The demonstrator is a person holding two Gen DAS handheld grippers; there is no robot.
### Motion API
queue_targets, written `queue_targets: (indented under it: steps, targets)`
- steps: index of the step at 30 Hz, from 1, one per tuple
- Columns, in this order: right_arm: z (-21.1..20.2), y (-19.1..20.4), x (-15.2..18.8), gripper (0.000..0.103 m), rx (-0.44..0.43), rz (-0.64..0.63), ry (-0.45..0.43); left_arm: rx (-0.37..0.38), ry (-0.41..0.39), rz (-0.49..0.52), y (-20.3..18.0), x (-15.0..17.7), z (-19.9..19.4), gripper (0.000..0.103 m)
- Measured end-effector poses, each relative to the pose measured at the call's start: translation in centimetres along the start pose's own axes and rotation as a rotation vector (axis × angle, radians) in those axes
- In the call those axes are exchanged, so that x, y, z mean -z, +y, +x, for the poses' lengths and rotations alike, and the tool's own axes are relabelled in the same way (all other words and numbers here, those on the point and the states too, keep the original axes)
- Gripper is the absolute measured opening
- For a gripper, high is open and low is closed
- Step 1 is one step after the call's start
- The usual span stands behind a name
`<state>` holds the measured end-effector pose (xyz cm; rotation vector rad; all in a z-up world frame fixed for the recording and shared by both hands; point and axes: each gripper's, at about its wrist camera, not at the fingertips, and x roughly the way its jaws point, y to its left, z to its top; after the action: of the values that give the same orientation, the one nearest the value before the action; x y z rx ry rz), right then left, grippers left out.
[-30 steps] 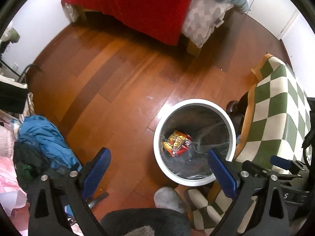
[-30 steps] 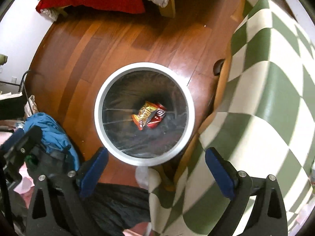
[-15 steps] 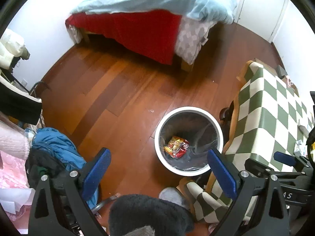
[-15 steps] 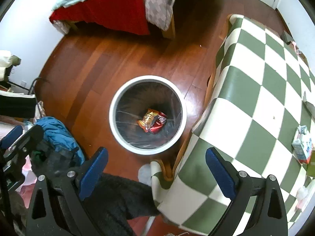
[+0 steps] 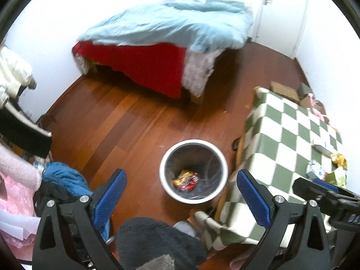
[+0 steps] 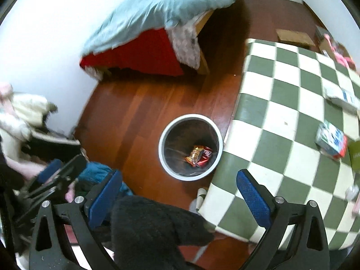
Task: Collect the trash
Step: 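Move both tools back over the table toward the milk carton and green box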
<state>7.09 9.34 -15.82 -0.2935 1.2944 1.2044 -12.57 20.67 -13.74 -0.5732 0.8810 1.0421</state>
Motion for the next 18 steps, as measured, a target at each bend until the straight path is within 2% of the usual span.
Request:
queue_targets:
  steps: [3, 5, 8, 12, 16, 18]
  targets:
    - [-3.6, -5.6, 0.3, 0.103, 0.033, 0.113, -0.053, 0.032, 0.004, 0.059, -3.9, -0.1, 0.6, 0.1]
    - [-5.1, -10.2, 0.3, 0.103, 0.073, 0.209, -0.076, 0.075, 0.041, 0.104, -7.6, 0.1, 2.0, 0.1]
    - [-7.0, -19.1, 0.6, 0.103, 0.175, 0.393, -0.105, 0.124, 0.097, 0.165, -13.4, 0.5, 4.7, 0.1]
    - [-7.5, -30.1, 0.6, 0.103, 0.317, 0.619, -0.109, 0.143, 0.164, 0.226, -20.7, 1.0, 8.9, 0.1]
    - [-6.3, -36.2, -0.4, 0.103, 0.364, 0.746, -0.1, 0.143, 0.249, 0.253, -26.1, 1.5, 13.6, 0.1]
    - [-5.6, -37.8, -0.9, 0.103, 0.374, 0.776, -0.1, 0.152, 0.291, 0.25, -27.8, 1.6, 15.2, 0.1]
